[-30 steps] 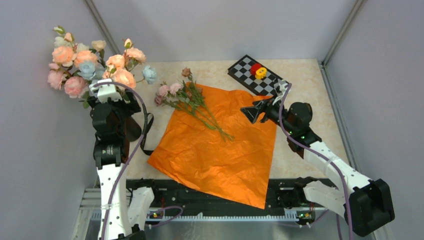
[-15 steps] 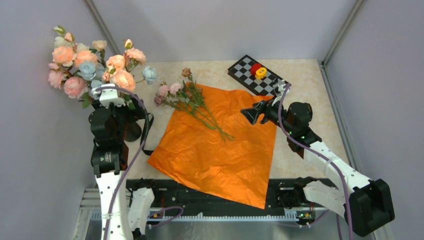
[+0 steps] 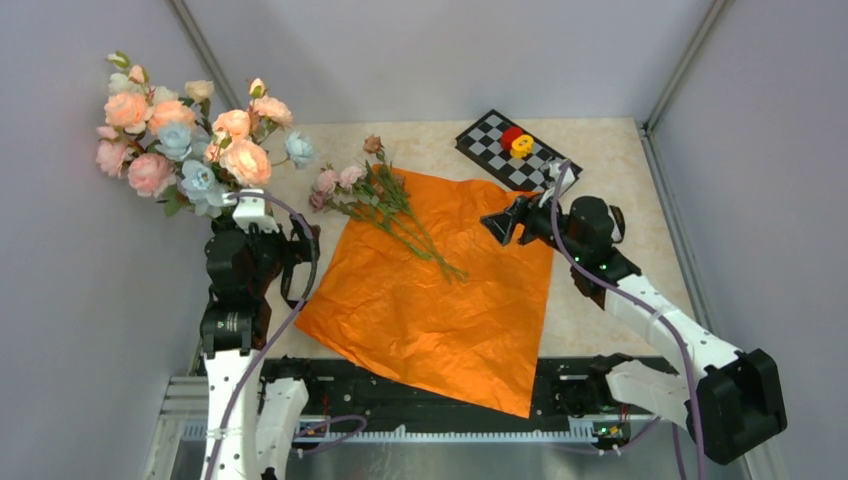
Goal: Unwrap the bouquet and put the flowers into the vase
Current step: Insert the fake flower into the vase, then pick up the fake flower from the wrapping paper.
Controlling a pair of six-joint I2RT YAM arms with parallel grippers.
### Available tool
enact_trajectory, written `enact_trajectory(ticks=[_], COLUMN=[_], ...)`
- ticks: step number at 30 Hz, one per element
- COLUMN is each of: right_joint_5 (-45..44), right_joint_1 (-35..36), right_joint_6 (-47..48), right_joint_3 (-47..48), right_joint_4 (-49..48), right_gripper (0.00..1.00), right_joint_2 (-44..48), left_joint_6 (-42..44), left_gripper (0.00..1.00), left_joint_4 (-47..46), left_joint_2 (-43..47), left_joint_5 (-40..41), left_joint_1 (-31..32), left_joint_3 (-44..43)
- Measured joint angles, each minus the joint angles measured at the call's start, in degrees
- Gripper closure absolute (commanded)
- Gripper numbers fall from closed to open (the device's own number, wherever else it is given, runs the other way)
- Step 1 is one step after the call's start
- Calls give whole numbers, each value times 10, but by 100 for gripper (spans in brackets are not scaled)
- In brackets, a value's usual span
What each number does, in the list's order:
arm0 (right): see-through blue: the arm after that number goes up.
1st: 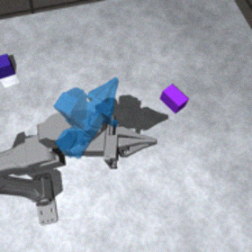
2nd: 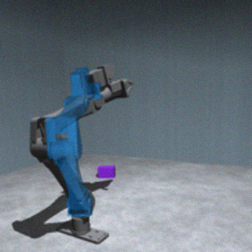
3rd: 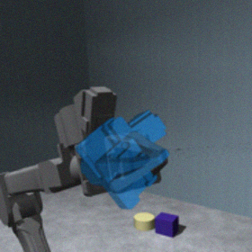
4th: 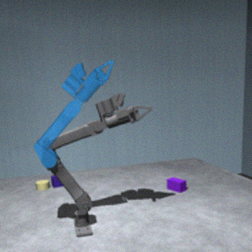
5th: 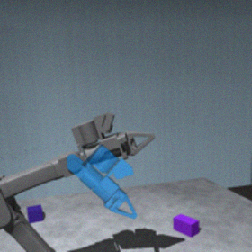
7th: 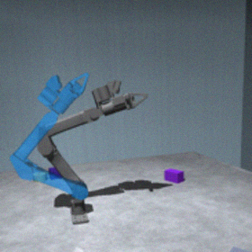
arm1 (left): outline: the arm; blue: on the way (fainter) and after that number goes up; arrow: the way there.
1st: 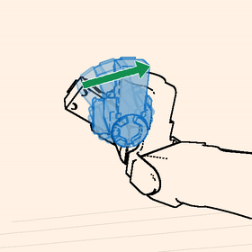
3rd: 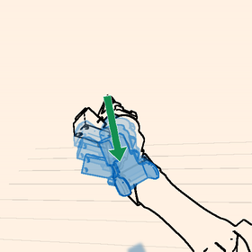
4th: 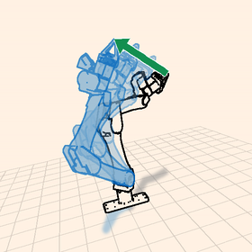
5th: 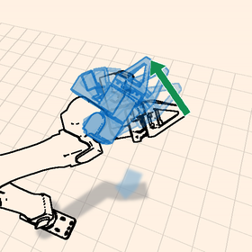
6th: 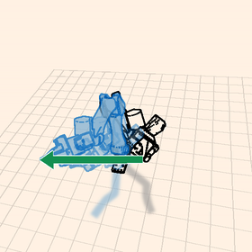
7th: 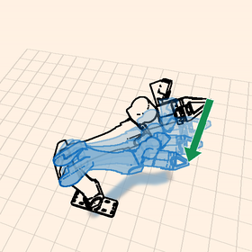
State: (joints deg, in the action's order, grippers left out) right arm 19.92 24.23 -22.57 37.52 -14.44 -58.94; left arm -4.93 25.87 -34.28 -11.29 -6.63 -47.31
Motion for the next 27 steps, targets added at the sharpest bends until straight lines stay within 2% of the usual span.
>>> enact_trajectory(ticks=[8,14,17,24,27], right_joint_5=[-66,-88,-90,-74,-72], right_joint_1=[85,133,143,143,143], right_joint_6=[20,19,8,-24,-26], right_joint_3=[82,148,188,285,327], right_joint_4=[59,84,96,116,126], right_gripper=[32,43,49,53,59], right_joint_2=[-105,-236,-310,-455,-501], left_joint_6=[-8,-12,-12,-9,-9], left_gripper=[1,1,1,1,1], left_joint_4=[-40,-61,-63,-64,-64], left_joint_2=[-15,-45,-46,-57,-65], left_joint_5=[-16,-45,-47,-43,-41], left_joint_1=[70,92,93,93,93], left_joint_3=[53,65,66,66,66])
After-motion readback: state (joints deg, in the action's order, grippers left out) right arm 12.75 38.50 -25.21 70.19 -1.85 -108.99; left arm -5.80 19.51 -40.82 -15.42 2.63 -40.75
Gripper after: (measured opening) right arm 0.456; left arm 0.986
